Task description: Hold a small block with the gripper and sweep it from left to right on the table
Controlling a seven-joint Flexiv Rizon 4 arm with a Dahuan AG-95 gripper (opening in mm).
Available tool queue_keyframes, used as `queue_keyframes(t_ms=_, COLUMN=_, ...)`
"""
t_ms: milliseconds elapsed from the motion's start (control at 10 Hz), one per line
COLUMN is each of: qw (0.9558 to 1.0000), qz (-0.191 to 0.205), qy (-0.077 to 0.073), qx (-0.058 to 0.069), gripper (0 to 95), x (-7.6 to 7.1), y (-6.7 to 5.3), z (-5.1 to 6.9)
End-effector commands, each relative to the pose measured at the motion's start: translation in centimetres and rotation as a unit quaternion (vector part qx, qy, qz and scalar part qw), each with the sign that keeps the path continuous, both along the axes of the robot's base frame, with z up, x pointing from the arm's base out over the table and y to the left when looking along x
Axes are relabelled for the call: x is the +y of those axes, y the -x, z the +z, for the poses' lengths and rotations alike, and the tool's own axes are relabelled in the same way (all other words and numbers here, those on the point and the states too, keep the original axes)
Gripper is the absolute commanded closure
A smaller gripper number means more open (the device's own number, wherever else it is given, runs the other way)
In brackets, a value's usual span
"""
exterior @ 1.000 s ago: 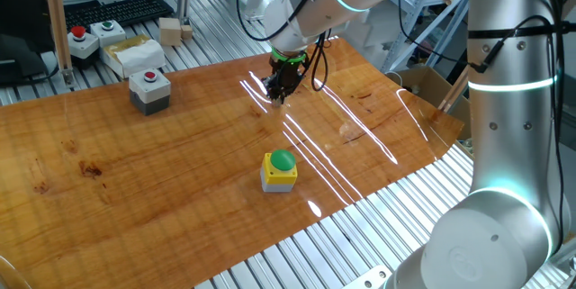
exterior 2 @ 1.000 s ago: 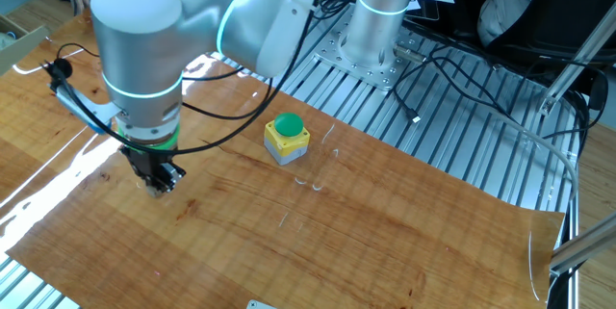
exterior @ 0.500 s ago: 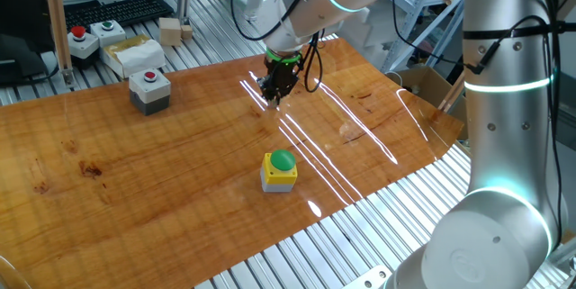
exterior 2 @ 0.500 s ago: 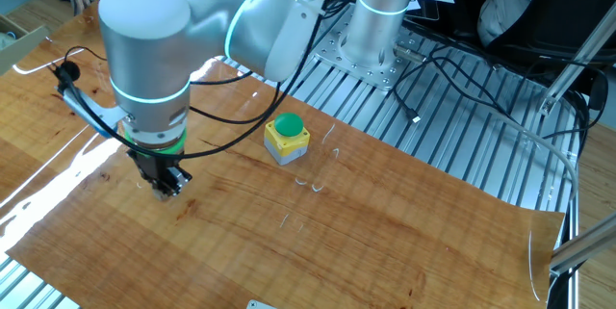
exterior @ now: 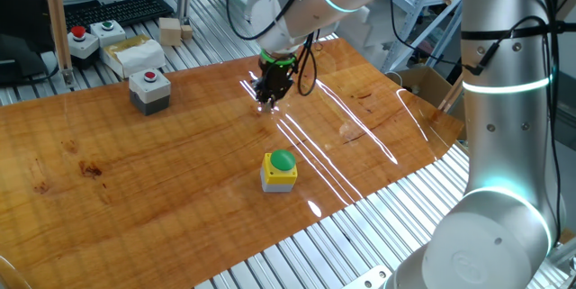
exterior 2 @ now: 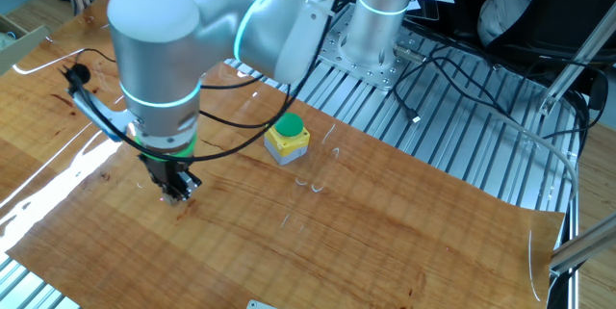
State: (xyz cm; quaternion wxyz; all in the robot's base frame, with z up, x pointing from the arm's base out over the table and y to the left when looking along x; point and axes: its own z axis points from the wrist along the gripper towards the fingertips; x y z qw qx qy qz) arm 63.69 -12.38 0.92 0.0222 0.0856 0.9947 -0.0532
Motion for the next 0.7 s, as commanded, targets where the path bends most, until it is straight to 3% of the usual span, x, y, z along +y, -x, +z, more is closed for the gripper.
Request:
queue_keyframes(t_ms=100, qw=1.0, qz=-0.004, qy=-0.004, qx=0.004, gripper=95.0, x=0.6, y=0.1, z=-0.4)
queue_keyframes(t_ms=400, qw=0.9996, qz=-0.024, qy=-0.011, qx=0.002, gripper=95.0, x=1.8, y=0.2, z=-0.8)
queue_keyframes(t_ms=700, qw=0.9994, qz=-0.035, qy=-0.005, qx=0.005, gripper=95.0, x=2.6, y=0.4, z=-0.4)
